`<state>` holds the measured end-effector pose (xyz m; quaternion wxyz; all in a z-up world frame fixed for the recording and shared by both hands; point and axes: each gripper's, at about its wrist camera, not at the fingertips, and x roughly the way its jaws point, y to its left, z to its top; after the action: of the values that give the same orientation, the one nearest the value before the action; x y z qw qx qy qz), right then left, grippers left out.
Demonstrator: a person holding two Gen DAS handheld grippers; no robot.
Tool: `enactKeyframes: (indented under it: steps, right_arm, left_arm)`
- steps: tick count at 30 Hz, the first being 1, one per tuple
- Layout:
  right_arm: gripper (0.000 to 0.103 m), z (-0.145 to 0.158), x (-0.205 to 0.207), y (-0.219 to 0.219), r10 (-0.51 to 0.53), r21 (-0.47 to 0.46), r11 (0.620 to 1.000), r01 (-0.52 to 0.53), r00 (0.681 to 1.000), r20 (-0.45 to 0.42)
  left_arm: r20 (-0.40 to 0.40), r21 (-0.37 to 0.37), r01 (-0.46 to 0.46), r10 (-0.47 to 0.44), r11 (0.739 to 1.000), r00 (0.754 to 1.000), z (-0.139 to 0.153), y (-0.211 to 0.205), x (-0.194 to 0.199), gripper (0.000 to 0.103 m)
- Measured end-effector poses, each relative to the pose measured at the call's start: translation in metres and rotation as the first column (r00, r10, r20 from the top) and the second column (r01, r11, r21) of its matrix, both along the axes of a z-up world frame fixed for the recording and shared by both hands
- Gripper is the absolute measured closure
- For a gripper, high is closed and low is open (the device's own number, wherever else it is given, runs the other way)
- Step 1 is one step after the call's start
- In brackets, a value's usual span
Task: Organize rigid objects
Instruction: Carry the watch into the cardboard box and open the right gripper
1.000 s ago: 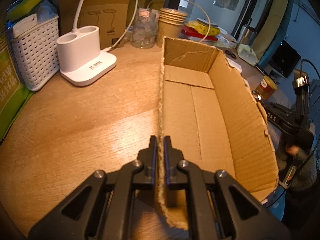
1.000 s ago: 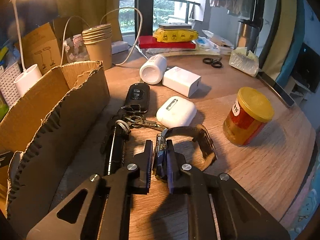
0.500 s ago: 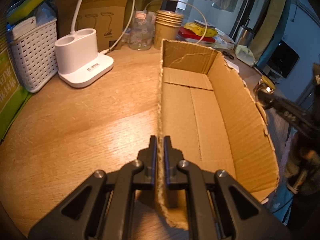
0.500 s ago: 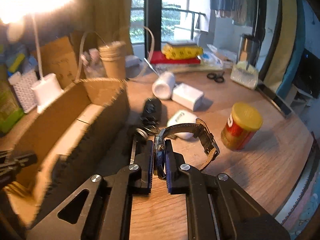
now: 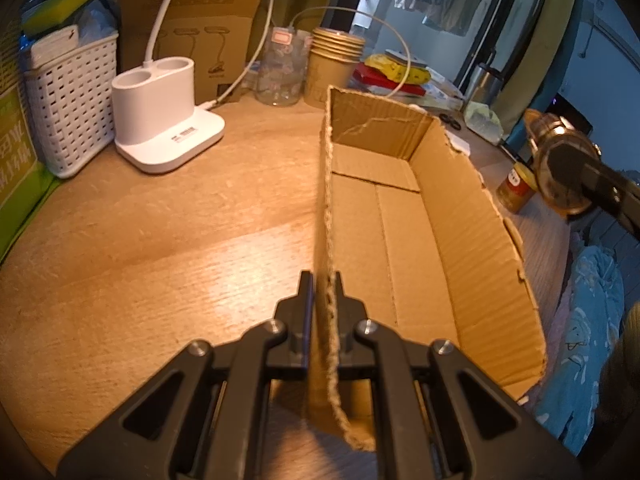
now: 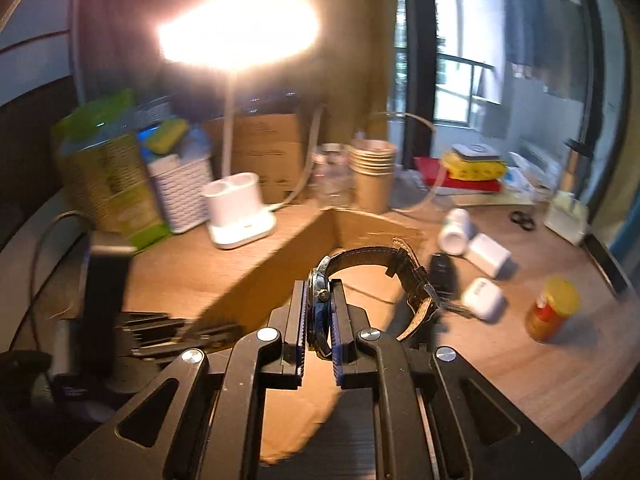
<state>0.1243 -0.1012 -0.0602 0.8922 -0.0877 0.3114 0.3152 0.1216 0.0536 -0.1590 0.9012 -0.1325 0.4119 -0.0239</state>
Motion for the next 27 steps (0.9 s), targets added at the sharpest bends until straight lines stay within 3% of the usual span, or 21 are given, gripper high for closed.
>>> enactKeyframes:
  steps: [7, 21, 27]
  right_arm:
    - [0.092, -0.015, -0.011, 0.027, 0.08, -0.005, 0.997, -0.081, 0.995, -0.067]
    - [0.092, -0.063, 0.0, 0.042, 0.068, -0.06, 0.995, -0.084, 0.971, -0.23]
    - [0.092, -0.07, -0.001, 0.047, 0.063, -0.112, 0.99, -0.09, 0.972, -0.224]
  left_arm:
    - [0.01, -0.016, 0.001, 0.0, 1.0, 1.0, -0.002, 0.003, -0.001, 0.096]
    - [0.023, -0.017, 0.016, -0.016, 1.0, 1.0, -0.001, 0.005, -0.005, 0.096]
    - [0.029, 0.002, 0.024, -0.024, 1.0, 0.999, 0.0, 0.002, -0.005, 0.096]
